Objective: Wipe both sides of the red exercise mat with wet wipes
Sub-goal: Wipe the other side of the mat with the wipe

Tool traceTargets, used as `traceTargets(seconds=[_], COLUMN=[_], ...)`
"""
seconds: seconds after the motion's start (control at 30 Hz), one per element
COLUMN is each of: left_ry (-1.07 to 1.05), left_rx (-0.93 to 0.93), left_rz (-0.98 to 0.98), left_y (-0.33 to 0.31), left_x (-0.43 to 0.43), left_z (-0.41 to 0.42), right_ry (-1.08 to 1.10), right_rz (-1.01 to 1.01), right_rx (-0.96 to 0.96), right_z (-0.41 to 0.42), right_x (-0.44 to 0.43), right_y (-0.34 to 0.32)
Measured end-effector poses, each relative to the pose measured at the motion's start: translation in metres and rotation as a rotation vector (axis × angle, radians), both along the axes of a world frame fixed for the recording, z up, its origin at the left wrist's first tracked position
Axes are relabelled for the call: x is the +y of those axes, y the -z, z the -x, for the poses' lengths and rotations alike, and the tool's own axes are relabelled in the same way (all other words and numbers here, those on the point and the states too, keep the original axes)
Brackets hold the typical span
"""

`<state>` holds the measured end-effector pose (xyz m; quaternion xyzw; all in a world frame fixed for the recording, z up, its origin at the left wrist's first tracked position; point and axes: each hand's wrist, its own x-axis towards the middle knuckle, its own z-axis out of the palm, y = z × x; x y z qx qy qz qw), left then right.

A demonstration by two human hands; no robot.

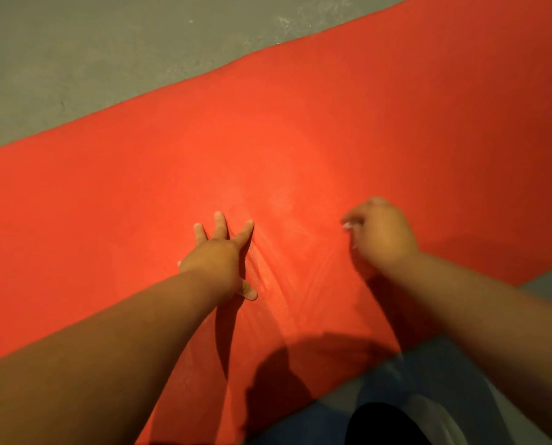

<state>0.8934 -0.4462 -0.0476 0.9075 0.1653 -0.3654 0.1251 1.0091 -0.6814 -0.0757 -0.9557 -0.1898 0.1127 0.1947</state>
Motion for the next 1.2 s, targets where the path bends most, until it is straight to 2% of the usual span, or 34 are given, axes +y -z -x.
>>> traceTargets(seconds=[0.07, 0.1, 0.23, 0.3, 0.37, 0.47, 0.53, 0.67, 0.73, 0.77, 0.87, 1.0, 1.2], left_ry=[-0.001, 0.000, 0.006, 0.035, 0.086, 0.188, 0.149, -0.064, -0.064, -0.053, -0.032, -0.025, -0.028], left_rx=[-0.005, -0.004, 0.006, 0.020, 0.023, -0.082, -0.175, -0.129, -0.087, -0.070, -0.057, -0.061, -0.057], left_rz=[-0.003, -0.003, -0.006, -0.030, -0.081, -0.171, -0.165, -0.050, -0.045, -0.054, -0.068, -0.073, -0.060], left_y=[-0.001, -0.001, -0.002, -0.003, -0.008, -0.015, -0.015, 0.002, 0.006, 0.005, 0.003, 0.003, 0.000], left_x=[0.001, 0.000, 0.000, 0.001, 0.003, 0.012, 0.025, 0.046, 0.047, 0.047, 0.043, 0.045, 0.045], left_z=[0.001, 0.001, 0.000, -0.001, -0.005, -0.014, -0.019, -0.025, -0.030, -0.032, -0.036, -0.035, -0.036], right_ry=[0.076, 0.023, -0.371, -0.473, -0.385, -0.041, -0.005, -0.309, -0.480, -0.490, -0.232, -0.028, 0.076], right_rz=[0.066, 0.086, -0.058, -0.096, -0.058, 0.100, 0.160, -0.020, -0.030, -0.031, -0.003, 0.018, 0.063], right_rx=[-0.016, -0.016, 0.068, 0.149, 0.160, 0.042, 0.019, 0.069, 0.150, 0.137, 0.008, -0.034, 0.051], right_z=[-0.017, -0.009, 0.079, 0.084, 0.050, -0.022, -0.033, 0.043, 0.066, 0.058, 0.004, -0.032, -0.021], right_x=[-0.003, -0.001, 0.025, 0.033, 0.035, 0.017, 0.015, 0.037, 0.042, 0.044, 0.040, 0.026, 0.051], right_y=[-0.006, -0.007, -0.009, -0.009, -0.008, -0.011, -0.018, -0.018, -0.015, -0.013, -0.013, -0.011, -0.005])
